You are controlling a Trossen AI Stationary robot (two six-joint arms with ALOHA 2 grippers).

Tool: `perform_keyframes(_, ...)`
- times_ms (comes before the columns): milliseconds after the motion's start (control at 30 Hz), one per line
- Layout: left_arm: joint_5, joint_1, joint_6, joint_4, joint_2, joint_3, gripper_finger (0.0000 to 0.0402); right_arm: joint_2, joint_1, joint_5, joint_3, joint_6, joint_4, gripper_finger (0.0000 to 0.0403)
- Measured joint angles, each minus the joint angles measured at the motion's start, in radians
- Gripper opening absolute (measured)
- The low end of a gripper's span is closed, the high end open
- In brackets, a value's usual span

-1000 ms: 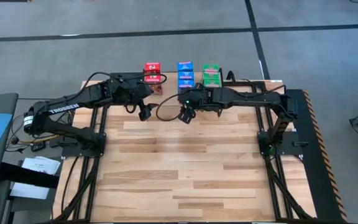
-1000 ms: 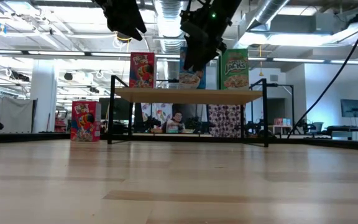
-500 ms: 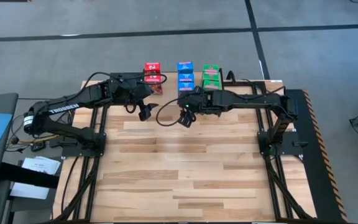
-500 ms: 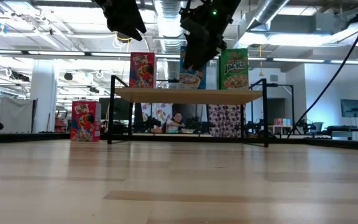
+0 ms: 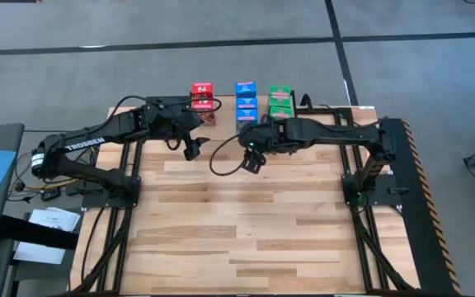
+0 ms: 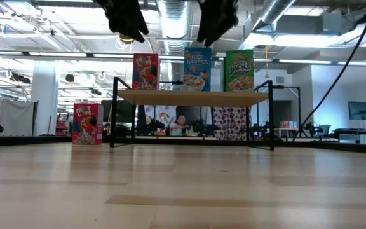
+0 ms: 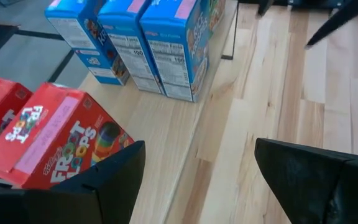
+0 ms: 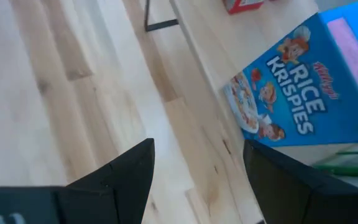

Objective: Stack cereal on shelf
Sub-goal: Adjust the green cereal box on the shelf

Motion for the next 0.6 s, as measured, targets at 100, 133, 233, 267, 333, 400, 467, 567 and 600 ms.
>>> perform_keyframes(100,0.000,0.000,0.000,-0.020,0.000,0.000,0.0293,0.000,0.008,-0.001,0.060,0.000,-0.059,0.0269)
perform_keyframes(133,0.000,0.000,0.000,-0.025,0.000,0.000,0.0293,0.000,0.009,-0.001,0.078,0.000,-0.077,0.0269)
perform_keyframes(233,0.000,0.000,0.000,-0.030,0.000,0.000,0.0293,-0.012,0.008,-0.001,0.115,-0.009,-0.122,0.0269)
perform_keyframes(267,-0.001,0.000,0.000,-0.033,0.000,0.000,0.0293,-0.022,0.008,0.000,0.117,-0.011,-0.130,0.0269)
perform_keyframes(333,-0.006,0.000,-0.005,-0.033,0.000,0.000,0.0293,-0.051,0.001,0.000,0.117,-0.010,-0.159,0.0269)
perform_keyframes(400,-0.014,0.000,-0.011,-0.033,0.000,0.000,0.0293,-0.080,-0.004,0.002,0.117,0.001,-0.182,0.0269)
perform_keyframes(467,-0.020,0.000,-0.017,-0.034,0.000,0.000,0.0293,-0.120,-0.005,0.014,0.107,0.007,-0.192,0.0269)
perform_keyframes(567,-0.021,0.000,-0.023,-0.034,0.000,0.000,0.0293,-0.197,-0.005,0.027,0.061,0.008,-0.166,0.0269)
perform_keyframes(600,-0.022,0.000,-0.027,-0.033,0.000,0.000,0.0293,-0.220,-0.005,0.027,0.041,0.009,-0.166,0.0269)
